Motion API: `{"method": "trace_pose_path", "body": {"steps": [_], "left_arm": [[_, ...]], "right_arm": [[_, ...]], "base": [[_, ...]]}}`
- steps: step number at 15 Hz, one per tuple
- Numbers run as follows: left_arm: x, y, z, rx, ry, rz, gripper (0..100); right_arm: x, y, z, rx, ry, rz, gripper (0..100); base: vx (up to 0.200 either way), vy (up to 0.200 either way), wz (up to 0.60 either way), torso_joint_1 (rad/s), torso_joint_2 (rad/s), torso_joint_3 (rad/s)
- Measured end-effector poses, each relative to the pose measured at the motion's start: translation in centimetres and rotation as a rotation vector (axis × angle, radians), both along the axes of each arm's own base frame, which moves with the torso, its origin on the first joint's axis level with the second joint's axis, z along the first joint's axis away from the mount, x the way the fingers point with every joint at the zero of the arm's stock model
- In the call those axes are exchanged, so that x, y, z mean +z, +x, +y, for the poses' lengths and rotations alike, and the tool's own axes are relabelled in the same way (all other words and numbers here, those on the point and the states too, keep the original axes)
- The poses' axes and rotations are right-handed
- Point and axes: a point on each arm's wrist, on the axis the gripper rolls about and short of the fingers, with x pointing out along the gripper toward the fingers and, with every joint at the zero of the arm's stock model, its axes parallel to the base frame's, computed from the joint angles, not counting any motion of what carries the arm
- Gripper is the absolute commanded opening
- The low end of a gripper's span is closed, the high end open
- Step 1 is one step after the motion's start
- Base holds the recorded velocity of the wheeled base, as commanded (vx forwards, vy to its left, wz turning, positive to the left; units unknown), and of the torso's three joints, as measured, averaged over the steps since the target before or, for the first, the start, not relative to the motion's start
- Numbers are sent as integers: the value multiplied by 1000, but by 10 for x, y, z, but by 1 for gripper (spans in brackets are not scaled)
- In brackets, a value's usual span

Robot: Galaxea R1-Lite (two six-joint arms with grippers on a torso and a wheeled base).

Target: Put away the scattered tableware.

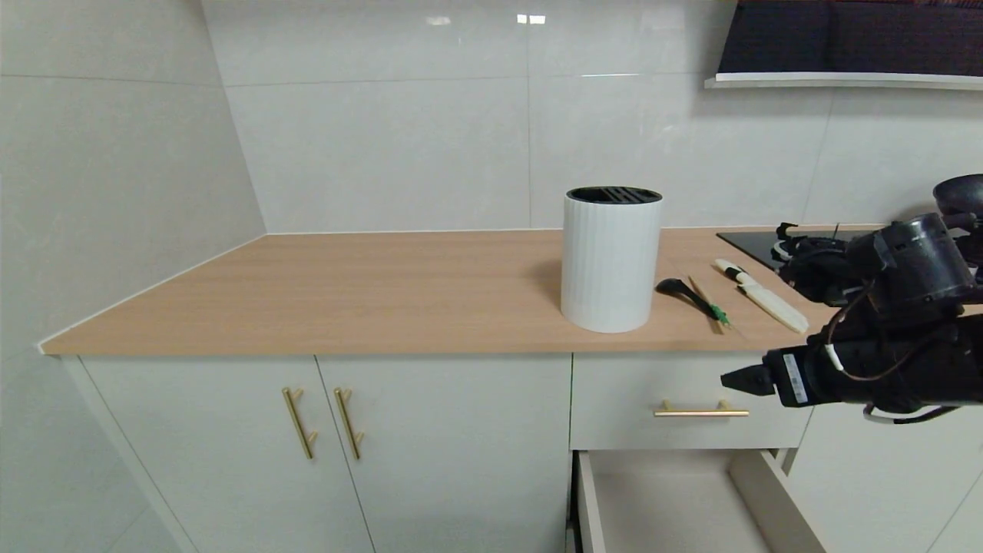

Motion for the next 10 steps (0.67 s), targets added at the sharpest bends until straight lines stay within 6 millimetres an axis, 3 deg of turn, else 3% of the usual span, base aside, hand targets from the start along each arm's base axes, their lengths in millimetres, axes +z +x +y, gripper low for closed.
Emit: {"method": "trace_pose_path", "body": {"steps": [5,10], "left_arm": [[0,0,0,0,0,0,100],[0,0,0,0,0,0,100]], "right_arm": [[32,54,8,-97,51,-51,100],[1,97,12,-217,35,-6,100]], "base": [[0,0,0,0,0,0],[0,0,0,0,0,0]]}}
